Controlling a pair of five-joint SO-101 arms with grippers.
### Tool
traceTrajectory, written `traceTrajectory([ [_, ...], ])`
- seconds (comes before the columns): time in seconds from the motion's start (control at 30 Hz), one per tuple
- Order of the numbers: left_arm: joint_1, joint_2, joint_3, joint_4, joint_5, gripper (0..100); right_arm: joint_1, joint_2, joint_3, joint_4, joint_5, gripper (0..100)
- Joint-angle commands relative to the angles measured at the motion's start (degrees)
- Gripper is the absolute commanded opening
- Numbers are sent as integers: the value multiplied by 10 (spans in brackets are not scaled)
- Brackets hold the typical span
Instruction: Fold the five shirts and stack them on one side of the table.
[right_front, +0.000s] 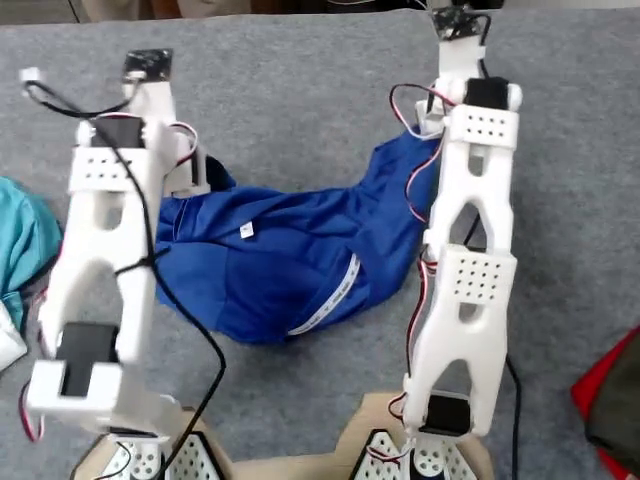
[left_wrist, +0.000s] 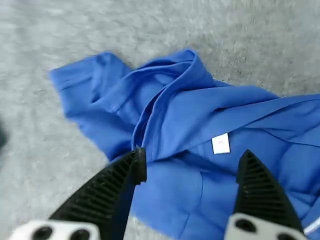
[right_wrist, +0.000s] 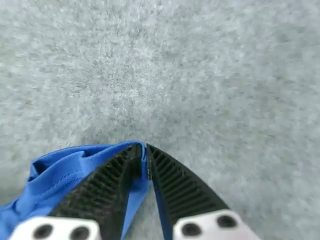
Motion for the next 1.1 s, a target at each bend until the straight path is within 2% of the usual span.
traceTrajectory([
  [0.0,3,40,-9,-33,4,300,7,23,-46,-33,8,8],
  [0.13,3,87,-13,-64,4,297,14,62,-101,-40,8,8],
  [0.37,-5,174,-101,-76,3,182,15,116,-168,-40,8,8],
  [0.6,-6,238,-211,14,3,101,15,137,-195,-40,8,8],
  [0.77,-6,274,-262,35,3,19,16,137,-195,-40,8,8],
  [0.93,-6,295,-297,39,3,19,16,138,-194,-40,8,8],
  [1.07,-5,296,-321,127,-53,19,16,138,-193,-40,8,8],
])
